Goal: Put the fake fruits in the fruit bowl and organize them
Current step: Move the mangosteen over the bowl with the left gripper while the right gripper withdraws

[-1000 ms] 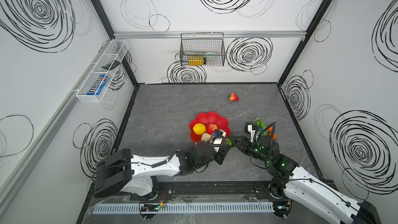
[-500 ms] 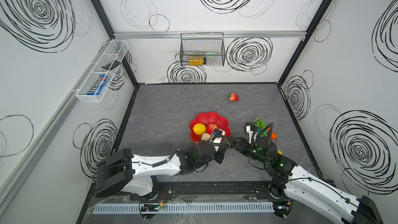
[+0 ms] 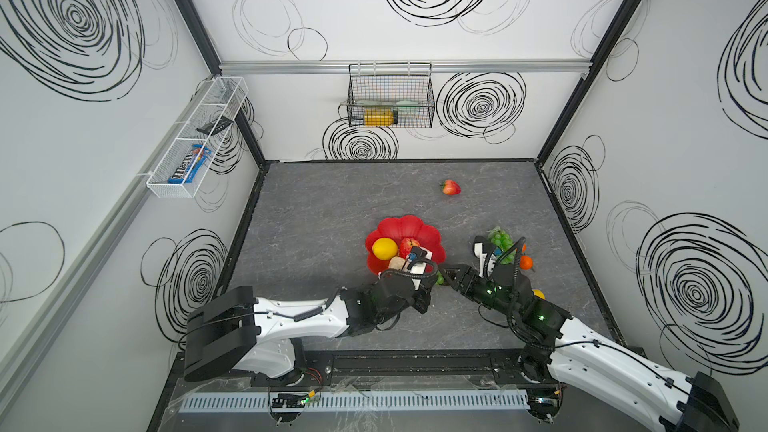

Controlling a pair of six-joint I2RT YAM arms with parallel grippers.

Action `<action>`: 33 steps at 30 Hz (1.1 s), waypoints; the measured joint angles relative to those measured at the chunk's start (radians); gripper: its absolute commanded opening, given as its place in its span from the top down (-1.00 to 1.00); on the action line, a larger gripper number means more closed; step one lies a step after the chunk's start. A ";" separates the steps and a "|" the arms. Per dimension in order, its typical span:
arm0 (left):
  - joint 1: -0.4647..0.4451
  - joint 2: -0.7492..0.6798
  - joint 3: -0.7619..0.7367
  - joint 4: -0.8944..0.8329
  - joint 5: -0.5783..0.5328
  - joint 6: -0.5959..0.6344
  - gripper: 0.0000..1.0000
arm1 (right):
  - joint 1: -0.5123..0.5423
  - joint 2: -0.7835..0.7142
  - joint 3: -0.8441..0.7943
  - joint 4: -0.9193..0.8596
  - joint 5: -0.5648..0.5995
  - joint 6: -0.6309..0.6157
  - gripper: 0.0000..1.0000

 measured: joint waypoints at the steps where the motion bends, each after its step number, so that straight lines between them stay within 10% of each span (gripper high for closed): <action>1: 0.001 0.000 0.000 -0.002 0.000 0.001 0.77 | 0.000 0.003 0.002 -0.001 0.000 -0.005 -0.30; 13: 0.095 -0.027 0.022 -0.124 0.009 0.062 0.80 | 0.005 -0.103 0.117 -0.167 0.156 -0.212 -0.92; 33: 0.135 0.188 0.349 -0.585 -0.049 0.252 0.79 | -0.149 -0.254 0.066 -0.348 0.197 -0.321 -0.97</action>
